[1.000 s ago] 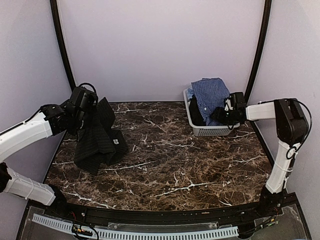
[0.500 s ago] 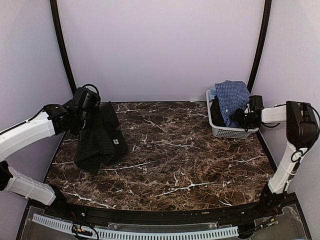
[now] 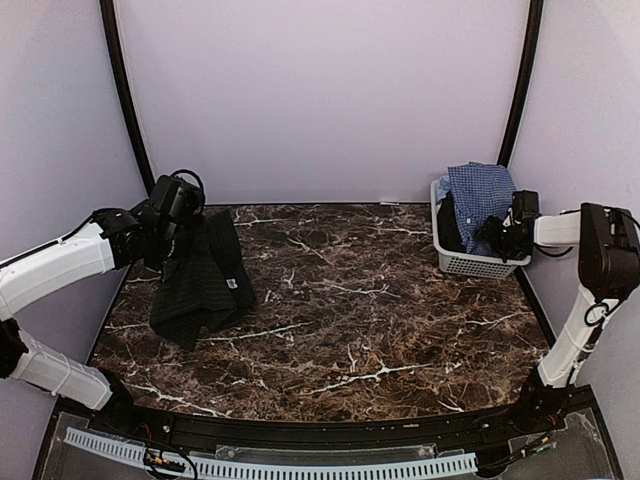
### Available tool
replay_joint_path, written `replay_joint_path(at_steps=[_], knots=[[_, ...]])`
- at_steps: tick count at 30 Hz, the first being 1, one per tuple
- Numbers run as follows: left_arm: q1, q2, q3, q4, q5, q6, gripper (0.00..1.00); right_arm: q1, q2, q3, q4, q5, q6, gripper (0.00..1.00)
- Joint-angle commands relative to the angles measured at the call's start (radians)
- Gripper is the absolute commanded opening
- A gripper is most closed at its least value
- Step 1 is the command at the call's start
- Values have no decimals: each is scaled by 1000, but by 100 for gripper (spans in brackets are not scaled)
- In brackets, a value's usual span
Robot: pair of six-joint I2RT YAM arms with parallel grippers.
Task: Fold and stack the long sleeve shirts
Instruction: Move the bin to the corner of the board, then place the crumpled shirt at the center of the board.
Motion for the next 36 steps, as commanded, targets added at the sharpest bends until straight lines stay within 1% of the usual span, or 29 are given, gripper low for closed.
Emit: replay_joint_path(at_steps=[1,5,8,12,15,19,22,26,31,33,36], knots=[[5,1,22,41,41,30,0,1,-66,-3,-58,48,-51,76],[5,11,34,68,94,63,0,41,-114,-3,-78,48,-82,79],[3,16,41,117,196,91,0,80,-153,-8,-91,56,-88,81],[-11,32,57,166,327,117,0,102,-212,-27,-102,54,-86,82],[-70,75,84,199,367,142,0,123,-253,-38,-109,39,-91,83],[-159,161,138,238,408,160,0,204,-304,-44,-116,30,-102,85],[-201,238,192,273,473,148,0,269,-333,-40,-123,36,-117,85],[-270,291,297,324,555,147,0,337,-382,-36,-127,47,-140,85],[-359,297,456,375,690,172,0,371,-441,-18,-136,68,-161,86],[-368,283,465,404,725,157,0,374,-461,-6,-144,78,-169,86],[-344,257,434,410,686,89,0,378,-472,2,-148,71,-177,87]])
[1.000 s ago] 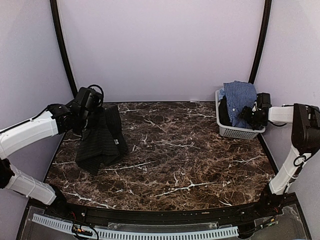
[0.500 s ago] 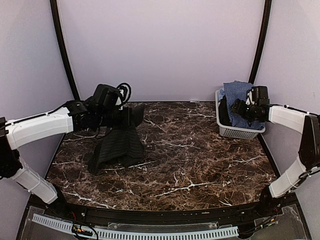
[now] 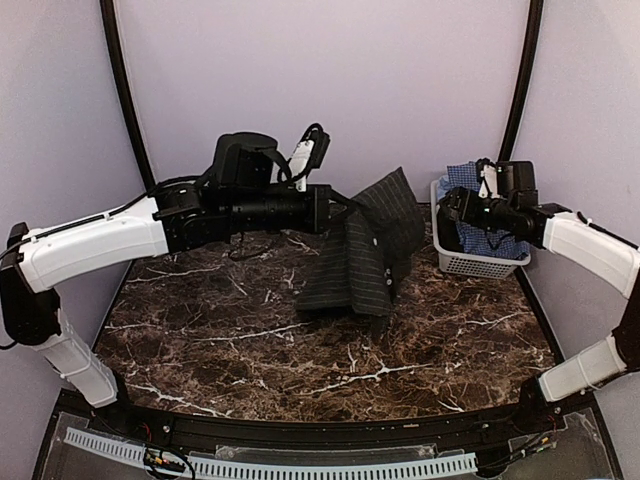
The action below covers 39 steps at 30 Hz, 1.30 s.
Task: Fold and stack the long sleeve shirts
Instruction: Place the crumpled shirt at the center of the board, then flatten out the crumpled shirt at the center of the board.
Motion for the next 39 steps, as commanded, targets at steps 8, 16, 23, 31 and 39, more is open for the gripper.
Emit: replay_joint_path(at_steps=[8,16,23,31,39], knots=[[370,115,-201,63,283,-306,1,74,24,31,2,-13,-36,87],[418,218,-159,-23,212,-186,64,184,50,13,-13,-39,-105,87],[413,50,-211,-113,84,-119,78,361,38,-35,-23,-45,-204,87],[332,-167,-473,-176,-10,-192,78,664,30,-37,-56,40,-230,86],[219,-328,-687,-267,-33,-287,75,867,136,0,-113,100,-201,72]])
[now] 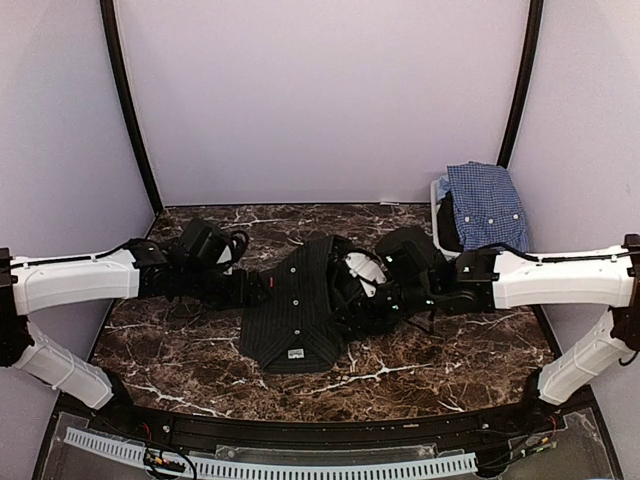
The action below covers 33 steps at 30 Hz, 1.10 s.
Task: Fold and stack the long sleeve shirts
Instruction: Flatten out the crumpled shirt at the center of the board.
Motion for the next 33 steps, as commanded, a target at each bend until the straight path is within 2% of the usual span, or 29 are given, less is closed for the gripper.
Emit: replay_joint_path(at_steps=[1,7,10,18,26,30,32,33], knots=[[-40,-110,-100,-81,-20,-64,73,48,61,27,-28,39,11,70],[-116,-150,-233,-63,19,-121,68,124,151,71,-31,46,8,66],[-148,-126,-253,-22,33,-140,66,159,219,108,-51,74,-4,64],[-218,28,-194,19,-10,-136,64,167,335,130,-37,188,14,63],[-244,136,-162,70,-16,-131,56,153,427,82,33,173,68,63],[-247,164,-146,67,-33,-130,45,151,457,71,56,158,93,61],[-247,170,-138,66,-33,-130,32,150,464,66,60,149,104,58],[-247,170,-135,65,-33,-129,22,150,464,61,65,146,109,54]])
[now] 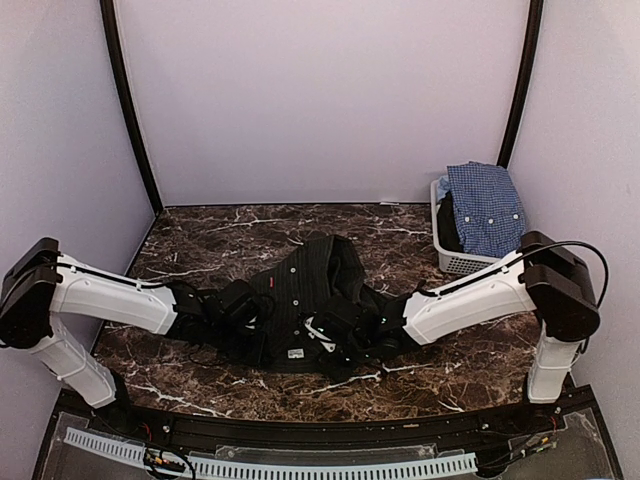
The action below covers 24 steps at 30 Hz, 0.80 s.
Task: Fold and stack the long sleeve shirts
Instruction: Flatten out the crumpled shirt at the center of the board.
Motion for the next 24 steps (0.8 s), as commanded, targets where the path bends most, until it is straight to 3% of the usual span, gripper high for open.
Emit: replay_joint_path(at_steps=[1,3,6,10,17,24], knots=[[-7,4,38,-2,-20,6,17,-7,14,-21,55,-13,45,50],[-8,-6,51,-9,-19,13,3,-8,10,-22,53,-8,46,39],[-9,-41,75,-31,-35,29,0,-16,-7,0,22,23,46,17],[-11,-116,137,-58,-60,56,0,-32,-67,57,-30,62,37,1],[7,-191,314,-118,-158,135,0,-100,-121,274,-77,164,-29,0],[224,-81,535,-89,-108,228,0,-253,9,580,-60,229,-111,0]])
